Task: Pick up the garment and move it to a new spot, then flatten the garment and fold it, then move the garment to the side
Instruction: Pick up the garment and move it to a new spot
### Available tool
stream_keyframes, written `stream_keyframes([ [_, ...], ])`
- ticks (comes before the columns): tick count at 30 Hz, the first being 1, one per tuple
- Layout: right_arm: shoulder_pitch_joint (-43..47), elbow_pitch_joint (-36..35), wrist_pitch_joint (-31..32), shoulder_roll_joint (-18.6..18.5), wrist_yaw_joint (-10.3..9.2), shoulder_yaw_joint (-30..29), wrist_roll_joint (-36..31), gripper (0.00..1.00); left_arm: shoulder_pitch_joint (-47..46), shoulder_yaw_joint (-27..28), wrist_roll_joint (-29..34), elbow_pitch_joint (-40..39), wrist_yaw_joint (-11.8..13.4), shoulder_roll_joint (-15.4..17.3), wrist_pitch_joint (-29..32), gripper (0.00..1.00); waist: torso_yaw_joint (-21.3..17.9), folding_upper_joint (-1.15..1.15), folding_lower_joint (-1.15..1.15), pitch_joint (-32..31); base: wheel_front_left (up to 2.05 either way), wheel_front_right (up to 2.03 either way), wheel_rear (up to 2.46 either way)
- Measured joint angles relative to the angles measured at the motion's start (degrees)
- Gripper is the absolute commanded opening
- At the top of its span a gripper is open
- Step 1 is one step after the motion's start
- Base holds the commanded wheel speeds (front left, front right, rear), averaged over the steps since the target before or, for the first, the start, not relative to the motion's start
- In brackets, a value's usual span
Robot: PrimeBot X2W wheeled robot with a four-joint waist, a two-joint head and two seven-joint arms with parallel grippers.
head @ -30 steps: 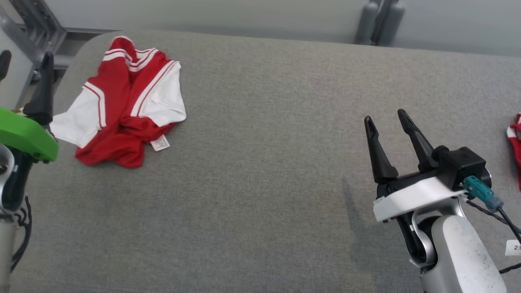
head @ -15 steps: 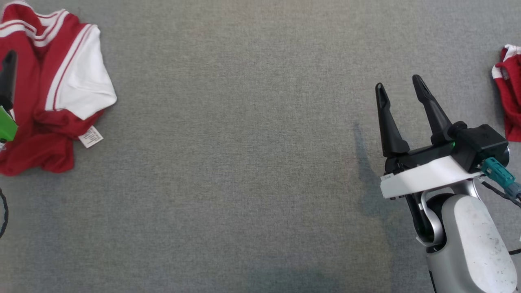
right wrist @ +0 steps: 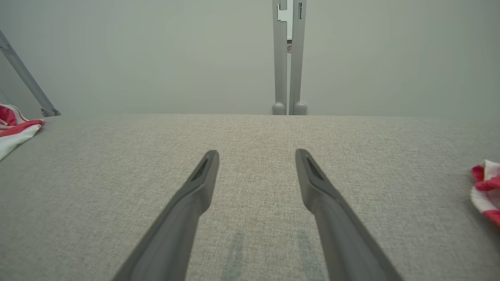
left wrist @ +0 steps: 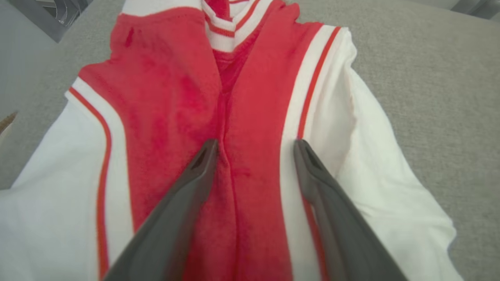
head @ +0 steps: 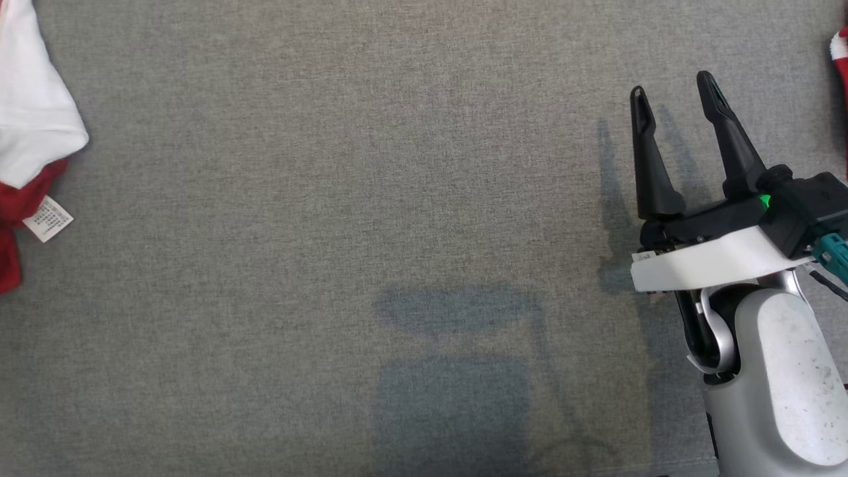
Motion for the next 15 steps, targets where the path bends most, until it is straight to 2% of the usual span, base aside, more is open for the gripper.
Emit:
stream_keyframes([
  [3, -0.41, -0.19, 0.0, 0.01, 0.0, 0.09, -0.04, 1.0, -0.63, 0.12, -0.51, 2.19, -0.14, 0.36, 0.01, 1.0, -0.76, 0.0, 0.0, 1.57, 0.0, 0.0, 0.0],
  [4, -0.5, -0.27, 0.0, -0.01, 0.0, 0.08, -0.11, 1.0, -0.77, 0.21, -0.82, 2.57, -0.16, 0.45, 0.01, 0.97, -0.95, 0.0, 0.0, 1.78, 0.0, 0.0, 0.0],
  [5, -0.59, -0.33, 0.0, 0.0, 0.0, 0.08, -0.15, 1.0, -0.85, 0.22, -1.02, 3.03, -0.19, 0.52, 0.04, 0.88, -1.12, 0.0, -0.01, 1.94, 0.0, 0.0, 0.0],
  [6, -0.68, -0.36, -0.01, 0.0, 0.0, 0.08, -0.2, 1.0, -1.07, 0.22, -1.34, 3.38, -0.2, 0.59, 0.08, 0.75, -1.25, 0.0, -0.01, 2.07, 0.0, 0.0, 0.0],
  [7, -0.74, -0.42, 0.0, -0.01, 0.0, 0.05, -0.23, 1.0, -1.19, 0.13, -1.46, 3.6, -0.23, 0.65, 0.1, 0.55, -1.34, 0.0, -0.01, 2.16, 0.0, 0.0, 0.0],
  [8, -0.81, -0.47, -0.01, -0.01, 0.0, 0.01, -0.26, 1.0, -1.32, 0.0, -1.69, 3.75, -0.25, 0.69, 0.18, 0.45, -1.38, 0.0, -0.01, 2.2, 0.0, 0.0, 0.0],
  [10, -0.87, -0.53, -0.12, 0.0, 0.0, -0.04, -0.29, 1.0, -1.42, -0.35, -1.85, 3.91, -0.25, 0.74, 0.16, 0.33, -1.35, 0.0, -0.01, 2.14, 0.0, 0.0, 0.0],
  [11, -0.87, -0.53, -0.15, 0.0, 0.0, -0.03, -0.29, 1.0, -1.46, -0.57, -1.9, 4.02, -0.25, 0.76, 0.14, 0.2, -1.33, 0.0, -0.01, 2.08, 0.0, 0.0, 0.0],
  [12, -0.88, -0.53, -0.15, 0.0, 0.0, -0.02, -0.29, 1.0, -1.46, -0.8, -1.94, 4.16, -0.25, 0.78, 0.01, 0.0, -1.32, 0.0, -0.01, 2.0, 0.0, 0.0, 0.0],
  [15, -1.02, -0.35, -0.19, 0.0, 0.0, 0.12, -0.24, 1.0, -1.43, -1.53, -2.57, 4.63, -0.25, 0.87, -0.05, 0.0, -1.33, 0.0, -0.01, 1.65, 0.0, 0.0, 0.0],
])
